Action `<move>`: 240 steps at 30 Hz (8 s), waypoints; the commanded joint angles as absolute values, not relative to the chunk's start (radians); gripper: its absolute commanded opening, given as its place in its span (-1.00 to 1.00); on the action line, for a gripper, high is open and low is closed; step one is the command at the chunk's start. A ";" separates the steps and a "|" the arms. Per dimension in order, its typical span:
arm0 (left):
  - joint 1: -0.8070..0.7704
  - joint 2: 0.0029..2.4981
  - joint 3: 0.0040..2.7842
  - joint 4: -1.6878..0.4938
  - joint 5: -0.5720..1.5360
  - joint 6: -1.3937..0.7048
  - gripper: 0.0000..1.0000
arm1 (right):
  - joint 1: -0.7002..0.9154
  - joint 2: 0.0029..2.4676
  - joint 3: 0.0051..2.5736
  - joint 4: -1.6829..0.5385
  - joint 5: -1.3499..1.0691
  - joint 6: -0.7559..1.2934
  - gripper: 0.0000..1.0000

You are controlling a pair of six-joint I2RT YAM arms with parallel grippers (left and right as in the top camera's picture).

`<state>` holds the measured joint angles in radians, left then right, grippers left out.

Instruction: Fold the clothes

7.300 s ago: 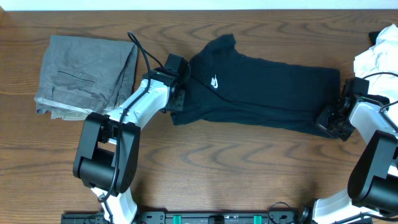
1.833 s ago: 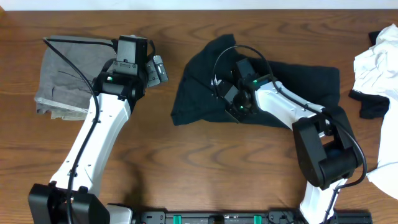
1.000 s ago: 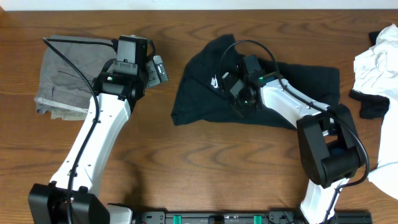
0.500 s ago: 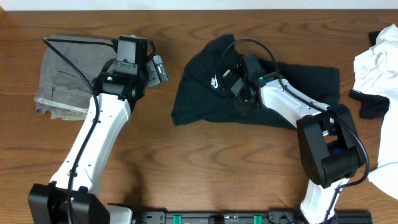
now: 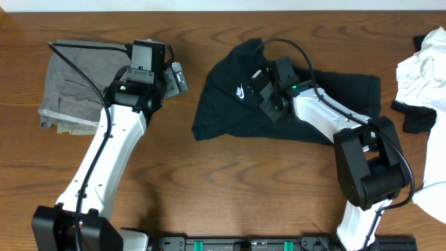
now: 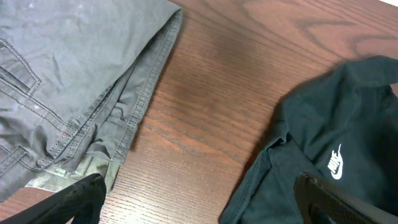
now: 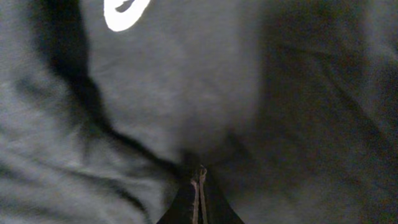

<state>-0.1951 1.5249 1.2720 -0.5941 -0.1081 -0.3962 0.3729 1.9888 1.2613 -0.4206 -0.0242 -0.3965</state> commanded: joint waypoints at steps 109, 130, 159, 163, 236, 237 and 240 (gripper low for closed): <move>-0.191 1.529 1.283 -0.594 -0.113 -0.398 0.96 | 0.139 1.877 1.322 -0.742 -0.010 -0.094 -0.98; -0.191 1.529 1.283 -0.594 -0.113 -0.398 0.96 | 0.118 1.897 1.242 -0.742 0.060 -0.072 -0.97; -0.191 1.529 1.283 -0.594 -0.113 -0.398 0.96 | 0.112 1.900 1.195 -0.751 -0.031 -0.056 -0.97; -0.191 1.529 1.283 -0.594 -0.113 -0.398 0.96 | 0.112 1.900 1.155 -0.683 -0.033 -0.056 -0.97; -0.387 2.244 1.852 -0.416 -0.054 0.161 -0.19 | -0.157 1.898 1.640 -0.763 0.019 0.028 0.11; -0.384 2.260 1.852 -0.400 -0.054 0.161 -0.19 | -0.156 1.900 1.640 -0.763 0.019 0.028 0.10; -0.382 2.307 1.852 -0.344 -0.053 0.165 -0.18 | -0.156 1.900 1.639 -0.763 0.019 0.028 0.09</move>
